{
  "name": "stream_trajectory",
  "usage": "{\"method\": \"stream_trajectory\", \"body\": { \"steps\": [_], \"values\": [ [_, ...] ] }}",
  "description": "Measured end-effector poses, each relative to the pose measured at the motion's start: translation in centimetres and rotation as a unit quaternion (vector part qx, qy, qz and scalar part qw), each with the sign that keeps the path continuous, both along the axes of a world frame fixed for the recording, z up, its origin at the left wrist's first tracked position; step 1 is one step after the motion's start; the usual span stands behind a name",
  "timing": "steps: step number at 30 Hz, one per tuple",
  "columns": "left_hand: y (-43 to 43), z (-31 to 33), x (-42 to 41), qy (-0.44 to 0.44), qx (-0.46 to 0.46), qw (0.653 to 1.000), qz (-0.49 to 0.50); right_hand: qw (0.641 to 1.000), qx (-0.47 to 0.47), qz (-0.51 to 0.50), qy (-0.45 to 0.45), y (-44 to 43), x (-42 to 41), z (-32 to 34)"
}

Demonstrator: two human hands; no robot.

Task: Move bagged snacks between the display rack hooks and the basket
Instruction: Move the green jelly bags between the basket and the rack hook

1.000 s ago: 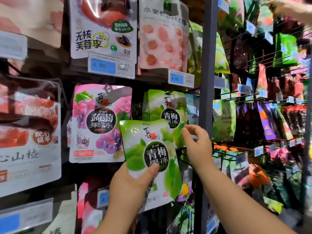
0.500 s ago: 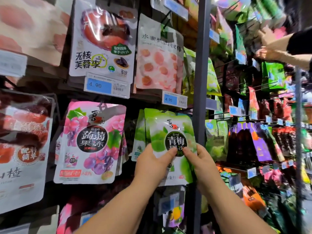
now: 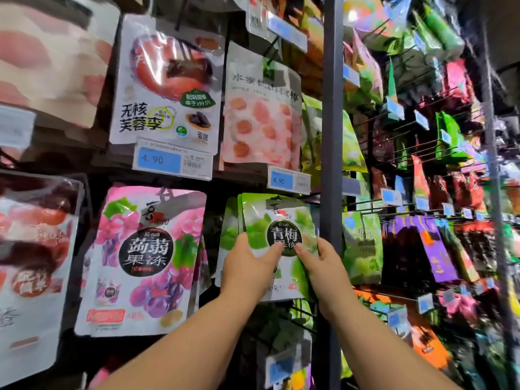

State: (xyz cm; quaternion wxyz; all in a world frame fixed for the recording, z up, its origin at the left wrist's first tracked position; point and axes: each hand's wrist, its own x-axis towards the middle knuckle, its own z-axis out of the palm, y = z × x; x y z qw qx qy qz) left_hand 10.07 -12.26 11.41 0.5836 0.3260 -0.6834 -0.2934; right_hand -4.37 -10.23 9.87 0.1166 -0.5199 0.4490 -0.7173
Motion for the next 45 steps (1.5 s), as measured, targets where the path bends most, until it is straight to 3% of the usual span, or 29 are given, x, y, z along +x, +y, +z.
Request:
{"method": "stream_trajectory", "body": {
  "steps": [15,20,26,29,34,38,41,45],
  "values": [
    [-3.9,-3.3,-0.9,0.032,0.001,0.998,0.061,0.989,0.097,-0.081,0.073,-2.4,1.2,-0.8],
    [-3.1,-6.8,-0.5,0.074,-0.032,0.996,0.046,0.983,0.118,-0.1,0.098,-1.8,0.8,-3.6],
    [-0.5,-11.7,-1.3,0.145,0.0,0.989,0.005,0.982,0.143,-0.086,0.093,1.8,-0.4,-9.7],
    [2.1,-14.3,-2.2,0.148,0.009,0.986,-0.076,0.981,0.153,-0.085,0.085,5.6,-1.7,-12.3],
    [7.3,-22.7,-5.4,-0.048,0.048,0.967,-0.247,0.933,0.293,-0.174,0.114,14.0,-7.4,-20.1],
    [9.9,-29.2,-8.4,-0.24,0.053,0.912,-0.327,0.831,0.474,-0.235,0.169,22.7,-12.3,-26.1],
    [11.0,-31.7,-9.4,-0.404,-0.035,0.857,-0.318,0.736,0.586,-0.256,0.224,27.7,-14.8,-29.1],
    [12.2,-32.2,-10.4,-0.502,-0.094,0.82,-0.258,0.691,0.641,-0.243,0.23,31.4,-17.0,-31.5]
  ]
}}
